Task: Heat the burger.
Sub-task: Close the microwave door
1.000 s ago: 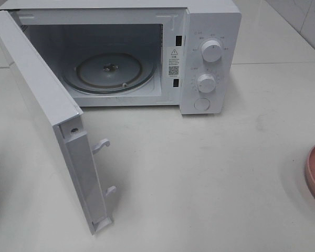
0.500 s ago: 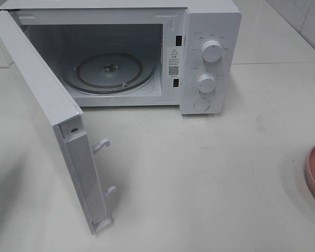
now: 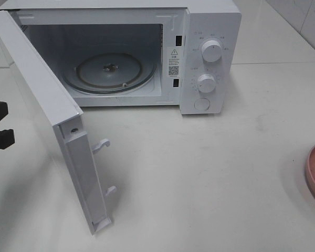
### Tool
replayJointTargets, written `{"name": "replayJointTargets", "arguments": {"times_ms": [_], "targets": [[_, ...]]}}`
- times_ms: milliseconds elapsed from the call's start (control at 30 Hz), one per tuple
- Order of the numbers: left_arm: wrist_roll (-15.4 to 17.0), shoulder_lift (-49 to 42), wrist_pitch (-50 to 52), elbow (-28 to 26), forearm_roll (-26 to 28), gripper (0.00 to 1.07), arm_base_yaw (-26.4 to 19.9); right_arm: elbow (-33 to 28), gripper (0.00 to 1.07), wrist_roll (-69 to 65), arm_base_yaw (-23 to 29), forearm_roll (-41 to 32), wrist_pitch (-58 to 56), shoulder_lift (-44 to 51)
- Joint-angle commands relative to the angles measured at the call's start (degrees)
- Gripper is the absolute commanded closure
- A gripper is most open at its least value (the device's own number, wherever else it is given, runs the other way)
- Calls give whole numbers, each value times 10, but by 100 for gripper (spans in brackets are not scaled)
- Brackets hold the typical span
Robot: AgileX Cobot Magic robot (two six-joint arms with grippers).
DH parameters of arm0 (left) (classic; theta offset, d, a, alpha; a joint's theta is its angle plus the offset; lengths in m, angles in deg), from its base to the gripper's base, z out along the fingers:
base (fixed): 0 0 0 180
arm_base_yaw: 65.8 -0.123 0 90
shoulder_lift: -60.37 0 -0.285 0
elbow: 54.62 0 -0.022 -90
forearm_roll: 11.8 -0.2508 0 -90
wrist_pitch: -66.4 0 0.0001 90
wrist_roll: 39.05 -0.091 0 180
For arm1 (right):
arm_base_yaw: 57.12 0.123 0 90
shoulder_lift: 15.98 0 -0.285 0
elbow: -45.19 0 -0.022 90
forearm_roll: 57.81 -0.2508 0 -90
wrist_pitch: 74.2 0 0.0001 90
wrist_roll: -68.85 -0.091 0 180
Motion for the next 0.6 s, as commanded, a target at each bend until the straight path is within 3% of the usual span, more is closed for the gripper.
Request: {"name": "replayJointTargets", "arguments": {"times_ms": [33,600], "targets": [[-2,20,25,-20,6,107,36,-2,32,9,-6,-1,1,15],[-30,112,25,-129,91,107,148,-2,32,9,-6,-1,1,15]]}}
